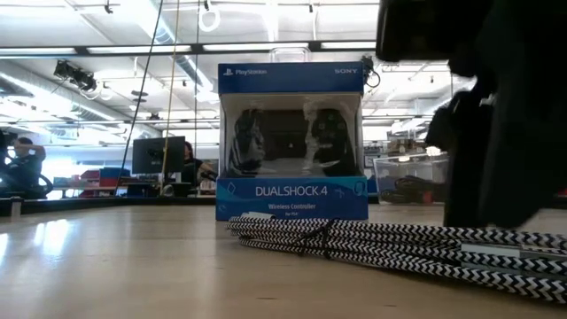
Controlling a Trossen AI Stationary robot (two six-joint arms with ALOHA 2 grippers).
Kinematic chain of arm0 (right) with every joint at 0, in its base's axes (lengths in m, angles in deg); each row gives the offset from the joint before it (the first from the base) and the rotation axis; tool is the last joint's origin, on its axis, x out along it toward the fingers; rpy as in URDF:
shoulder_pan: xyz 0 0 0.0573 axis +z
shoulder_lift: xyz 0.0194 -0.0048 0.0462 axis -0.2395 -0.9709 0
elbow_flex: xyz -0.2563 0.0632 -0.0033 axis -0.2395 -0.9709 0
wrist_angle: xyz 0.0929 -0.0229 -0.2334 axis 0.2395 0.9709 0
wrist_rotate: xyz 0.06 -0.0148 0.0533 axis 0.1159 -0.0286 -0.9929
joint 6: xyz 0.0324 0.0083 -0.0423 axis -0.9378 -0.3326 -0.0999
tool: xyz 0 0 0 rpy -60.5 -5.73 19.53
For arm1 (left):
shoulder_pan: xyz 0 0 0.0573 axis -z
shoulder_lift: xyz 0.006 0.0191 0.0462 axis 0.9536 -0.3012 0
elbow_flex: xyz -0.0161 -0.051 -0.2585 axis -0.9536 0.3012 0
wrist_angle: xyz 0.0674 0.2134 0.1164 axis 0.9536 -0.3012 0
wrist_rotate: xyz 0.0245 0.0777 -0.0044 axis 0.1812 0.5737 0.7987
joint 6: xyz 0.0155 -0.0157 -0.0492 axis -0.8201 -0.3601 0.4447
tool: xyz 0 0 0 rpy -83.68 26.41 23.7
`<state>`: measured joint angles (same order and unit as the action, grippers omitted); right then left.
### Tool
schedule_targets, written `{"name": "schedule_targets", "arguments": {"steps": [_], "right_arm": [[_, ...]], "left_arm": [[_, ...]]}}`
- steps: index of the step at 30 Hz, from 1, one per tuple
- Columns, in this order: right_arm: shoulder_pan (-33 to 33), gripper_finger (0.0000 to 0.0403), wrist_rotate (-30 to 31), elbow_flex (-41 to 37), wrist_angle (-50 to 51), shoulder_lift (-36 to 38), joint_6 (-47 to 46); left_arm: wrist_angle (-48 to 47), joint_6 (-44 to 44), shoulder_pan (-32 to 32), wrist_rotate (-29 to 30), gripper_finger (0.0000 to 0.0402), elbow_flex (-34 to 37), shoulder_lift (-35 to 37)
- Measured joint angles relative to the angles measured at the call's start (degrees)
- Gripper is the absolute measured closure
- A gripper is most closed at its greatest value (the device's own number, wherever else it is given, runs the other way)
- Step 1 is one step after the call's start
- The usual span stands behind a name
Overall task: Pick and place USB-C Cables
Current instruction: Put the white charger cable into the container
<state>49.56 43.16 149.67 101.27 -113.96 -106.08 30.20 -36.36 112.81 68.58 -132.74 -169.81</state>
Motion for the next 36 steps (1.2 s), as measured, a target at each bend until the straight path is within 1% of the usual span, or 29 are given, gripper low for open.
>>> {"name": "schedule_targets", "arguments": {"steps": [4,10,15,17,20,23,27,31,32,36], "right_arm": [[-0.1,0.0204,-1.1,0.1,-1.2,-1.1,-0.8],[0.1,0.0206,0.7,0.1,-0.9,-1.1,-0.6],[0.2,0.0216,-0.5,0.0,-0.6,-0.7,-0.6],[0.7,0.0224,1.2,0.0,-0.9,-0.9,-0.6],[1.2,0.0245,3.6,0.4,0.3,-2.6,-1.6],[1.6,0.0276,4.0,0.4,0.8,-3.8,-2.4],[2.0,0.0325,5.7,0.2,0.8,-3.7,-1.4],[2.1,0.0386,6.9,0.1,3.0,-1.8,0.5],[2.1,0.0392,7.1,0.0,4.4,-1.1,1.3],[2.0,0.0394,7.6,-0.2,9.4,2.3,1.5]], "left_arm": [[0.0,0.5,0.2,-0.1,0.0303,0.0,0.0],[-0.7,1.5,0.4,-0.2,0.0303,0.0,0.0],[-0.8,1.6,0.4,-0.2,0.0303,0.0,0.0],[-0.8,1.6,0.4,-0.2,0.0303,0.0,0.0],[-0.8,1.9,0.4,-0.1,0.0303,0.0,0.0],[-0.8,1.9,0.4,-0.1,0.0303,0.0,0.0],[-0.8,1.9,0.4,-0.1,0.0303,0.0,0.0],[-0.8,2.7,0.4,-0.5,0.0303,0.0,0.0],[-0.8,2.7,0.4,-0.5,0.0303,0.0,0.0],[-0.8,2.7,0.4,-0.6,0.0303,0.0,0.0]]}}
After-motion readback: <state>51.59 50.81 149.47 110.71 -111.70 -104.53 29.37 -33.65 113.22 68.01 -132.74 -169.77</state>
